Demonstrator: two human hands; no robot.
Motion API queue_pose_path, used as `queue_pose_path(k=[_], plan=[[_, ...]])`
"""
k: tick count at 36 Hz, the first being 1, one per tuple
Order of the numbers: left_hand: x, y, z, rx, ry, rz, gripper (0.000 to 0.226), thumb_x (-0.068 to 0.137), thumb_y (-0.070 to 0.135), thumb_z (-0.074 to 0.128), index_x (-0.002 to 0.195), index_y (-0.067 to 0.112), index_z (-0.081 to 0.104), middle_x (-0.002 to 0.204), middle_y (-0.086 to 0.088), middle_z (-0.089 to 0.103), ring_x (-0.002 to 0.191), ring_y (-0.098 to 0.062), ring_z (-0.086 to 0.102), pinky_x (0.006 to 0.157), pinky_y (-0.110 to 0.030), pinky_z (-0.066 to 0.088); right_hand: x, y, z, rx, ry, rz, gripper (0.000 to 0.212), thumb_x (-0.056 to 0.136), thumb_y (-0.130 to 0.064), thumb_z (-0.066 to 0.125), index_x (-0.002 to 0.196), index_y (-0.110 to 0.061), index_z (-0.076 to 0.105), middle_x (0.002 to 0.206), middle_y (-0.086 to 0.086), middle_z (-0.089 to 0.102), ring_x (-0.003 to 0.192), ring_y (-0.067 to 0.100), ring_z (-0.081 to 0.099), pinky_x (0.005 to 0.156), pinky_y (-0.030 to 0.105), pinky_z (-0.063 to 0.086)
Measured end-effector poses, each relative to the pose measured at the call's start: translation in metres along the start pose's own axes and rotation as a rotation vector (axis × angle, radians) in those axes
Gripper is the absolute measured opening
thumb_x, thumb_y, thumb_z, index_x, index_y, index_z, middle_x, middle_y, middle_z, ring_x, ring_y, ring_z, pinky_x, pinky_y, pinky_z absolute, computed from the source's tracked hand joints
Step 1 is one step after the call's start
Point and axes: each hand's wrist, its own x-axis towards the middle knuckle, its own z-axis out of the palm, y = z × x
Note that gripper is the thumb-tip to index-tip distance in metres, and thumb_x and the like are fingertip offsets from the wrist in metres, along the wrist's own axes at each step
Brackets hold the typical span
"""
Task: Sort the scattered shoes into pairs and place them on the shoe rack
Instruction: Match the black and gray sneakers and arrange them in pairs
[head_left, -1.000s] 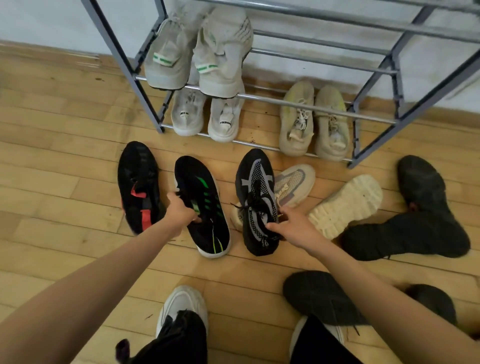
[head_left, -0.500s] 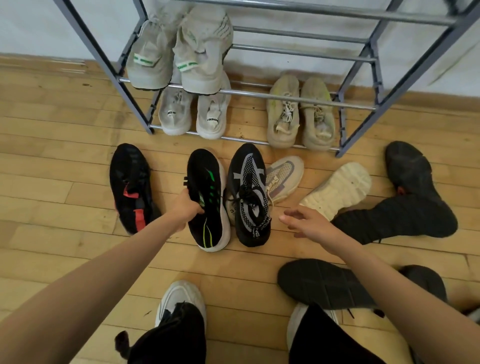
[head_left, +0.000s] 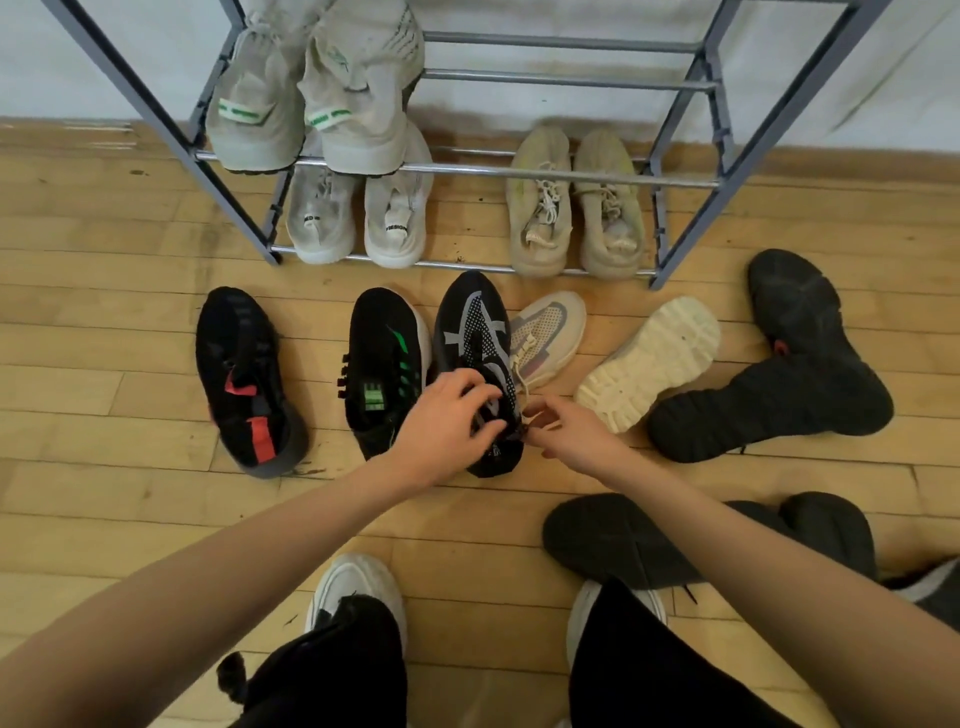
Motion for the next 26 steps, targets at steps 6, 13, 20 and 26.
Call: queue_pose_path(k=[6, 13, 20, 26], plan=[[0.025, 0.033, 0.016, 0.291, -0.095, 0.029, 0.04, 0.092, 0.033, 0.041, 0.125, 0.017, 0.057, 0.131, -0.004, 0.048, 0.121, -0.024, 0.045, 0.104, -0.043, 0.032, -0.012, 0.035, -0.038, -0.169, 0.215, 0.066, 0.038, 0.088, -0.021, 0.063, 0.123, -0.012, 0.056, 0.118, 0.005, 0.06, 0.108, 0.019, 0.057, 0.086, 0.025, 0.043], [0.051, 0.086, 0.017, 0.566, -0.204, 0.136, 0.042, 0.092, 0.023, 0.039, 0.127, 0.005, 0.054, 0.14, -0.015, 0.04, 0.132, -0.034, 0.028, 0.111, -0.044, 0.02, -0.041, 0.082, -0.085, -0.317, 0.596, 0.269, 0.049, 0.085, -0.026, 0.064, 0.129, -0.012, 0.047, 0.127, 0.01, 0.047, 0.122, 0.028, 0.04, 0.095, 0.038, 0.042], [0.079, 0.15, 0.058, 0.305, -0.253, 0.37, 0.047, 0.094, 0.028, 0.046, 0.136, 0.009, 0.041, 0.137, -0.013, 0.042, 0.126, -0.029, 0.039, 0.101, -0.038, 0.036, -0.051, 0.113, -0.107, 0.296, 0.773, 0.581, 0.07, 0.082, -0.019, 0.071, 0.137, -0.008, 0.029, 0.136, 0.01, 0.035, 0.123, 0.026, 0.042, 0.1, 0.036, 0.041], [0.101, 0.179, 0.095, 0.251, -0.377, 0.301, 0.078, 0.089, 0.042, 0.055, 0.149, 0.01, 0.015, 0.146, -0.014, 0.031, 0.132, -0.029, 0.033, 0.102, -0.038, 0.04, -0.037, 0.123, -0.115, 0.645, 0.85, 0.743, 0.086, 0.076, -0.034, 0.072, 0.142, -0.012, 0.023, 0.132, 0.015, 0.049, 0.112, 0.035, 0.057, 0.092, 0.049, 0.051]])
